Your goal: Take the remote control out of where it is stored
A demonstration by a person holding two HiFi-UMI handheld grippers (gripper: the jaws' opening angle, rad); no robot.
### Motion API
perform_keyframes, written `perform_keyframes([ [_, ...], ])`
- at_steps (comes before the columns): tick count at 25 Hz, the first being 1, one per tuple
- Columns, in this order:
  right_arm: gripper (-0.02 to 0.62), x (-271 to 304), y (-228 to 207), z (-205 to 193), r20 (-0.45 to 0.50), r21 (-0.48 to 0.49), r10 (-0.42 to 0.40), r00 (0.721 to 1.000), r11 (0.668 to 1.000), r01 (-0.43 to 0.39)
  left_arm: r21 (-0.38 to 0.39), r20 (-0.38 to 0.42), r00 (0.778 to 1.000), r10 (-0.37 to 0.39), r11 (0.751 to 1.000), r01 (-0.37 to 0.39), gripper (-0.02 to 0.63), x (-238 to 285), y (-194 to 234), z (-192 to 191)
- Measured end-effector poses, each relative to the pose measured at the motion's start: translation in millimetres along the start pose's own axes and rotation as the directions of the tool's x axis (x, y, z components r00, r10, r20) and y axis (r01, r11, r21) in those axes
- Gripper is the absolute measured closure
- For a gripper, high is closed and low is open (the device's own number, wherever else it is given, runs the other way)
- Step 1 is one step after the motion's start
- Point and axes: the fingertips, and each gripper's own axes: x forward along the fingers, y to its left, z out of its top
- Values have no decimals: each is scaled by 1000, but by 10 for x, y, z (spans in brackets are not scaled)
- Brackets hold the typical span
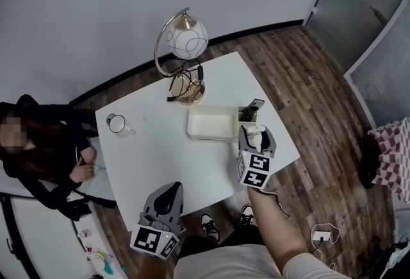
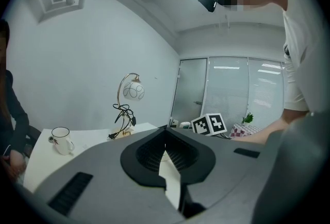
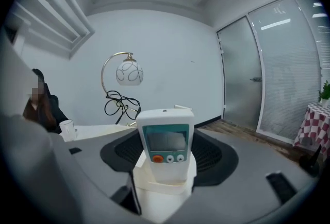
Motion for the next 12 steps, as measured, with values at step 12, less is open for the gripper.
perform_keyframes([
  [12,304,-747,51,651,38,-128,284,958,952,-277,-12,36,999,1,1000,-1,598,4,-153,43],
])
